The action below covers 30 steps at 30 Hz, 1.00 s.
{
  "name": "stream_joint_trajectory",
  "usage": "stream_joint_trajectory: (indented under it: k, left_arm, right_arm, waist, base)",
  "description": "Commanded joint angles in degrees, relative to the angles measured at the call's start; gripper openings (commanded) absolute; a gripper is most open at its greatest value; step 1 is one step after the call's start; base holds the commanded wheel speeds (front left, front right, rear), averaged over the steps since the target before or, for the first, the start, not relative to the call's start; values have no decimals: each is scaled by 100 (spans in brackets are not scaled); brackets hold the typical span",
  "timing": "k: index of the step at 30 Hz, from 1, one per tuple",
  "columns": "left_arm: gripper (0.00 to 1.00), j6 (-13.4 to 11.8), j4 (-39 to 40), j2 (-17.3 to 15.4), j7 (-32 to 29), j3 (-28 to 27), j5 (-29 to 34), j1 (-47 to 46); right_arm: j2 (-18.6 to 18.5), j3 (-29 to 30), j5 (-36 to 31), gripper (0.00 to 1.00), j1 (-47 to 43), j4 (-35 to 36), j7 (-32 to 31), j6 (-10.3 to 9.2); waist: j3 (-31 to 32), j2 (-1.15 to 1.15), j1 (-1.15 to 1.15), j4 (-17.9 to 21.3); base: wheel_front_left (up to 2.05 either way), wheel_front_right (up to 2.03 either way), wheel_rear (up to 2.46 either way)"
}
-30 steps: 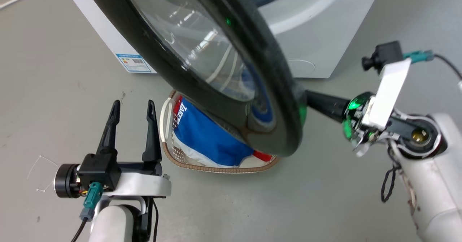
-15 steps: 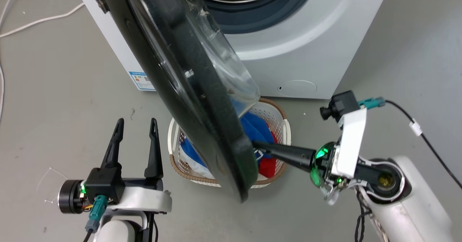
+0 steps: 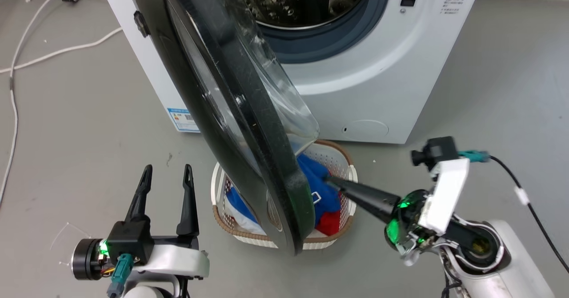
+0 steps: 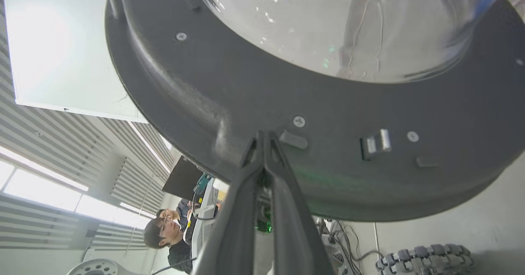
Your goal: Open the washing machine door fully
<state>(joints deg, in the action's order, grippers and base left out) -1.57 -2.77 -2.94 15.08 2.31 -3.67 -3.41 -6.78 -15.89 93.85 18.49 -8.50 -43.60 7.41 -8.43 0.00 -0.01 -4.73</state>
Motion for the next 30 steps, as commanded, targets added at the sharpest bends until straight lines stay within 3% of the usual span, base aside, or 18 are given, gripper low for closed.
stream_joint_trajectory:
  k: [1, 5, 10, 16, 17, 24, 27, 30]
  left_arm:
    - [100, 4, -8, 9, 14, -7, 44, 104]
    - [100, 4, -23, 9, 14, 2, 60, 229]
    - [100, -1, -32, 9, 14, -11, 86, 404]
    - [100, -11, -11, 9, 14, -45, 100, 571]
    - [100, -11, -11, 9, 14, -45, 100, 571]
    - [100, -45, 29, 6, 15, -90, 110, 689]
    - [100, -49, 31, 9, 14, -98, 108, 697]
    - [100, -68, 40, 7, 14, -118, 104, 733]
  right_arm:
    - [56, 119, 40, 0, -166, 61, 125, 15]
    - [99, 544, 6, 0, -470, 310, 597, 15]
    - [146, 1096, -540, 0, -891, 902, 1640, 15]
    - [85, 1322, -1397, 0, -1328, 1657, 3001, 15]
    - [85, 1322, -1397, 0, -1328, 1657, 3001, 15]
    - [-804, 687, -4145, 0, -1630, 1746, 5617, 10]
    - [-848, 797, -5492, 0, -1682, 1515, 5871, 8]
    - [-498, 1212, -6868, 0, -1783, 1620, 5872, 8]
  waist:
    - [112, 0, 1, 29]
    - [318, 0, 1, 79]
    - [568, 0, 1, 160]
    - [770, 0, 1, 263]
    - [770, 0, 1, 263]
    - [868, 0, 1, 396]
    - [905, 0, 1, 443]
    - [921, 0, 1, 481]
  base:
    - [0, 0, 0]
    - [0, 0, 0]
    - [0, 0, 0]
    - [0, 0, 0]
    - [0, 0, 0]
    - [0, 0, 0]
    - [0, 0, 0]
    - [0, 0, 0]
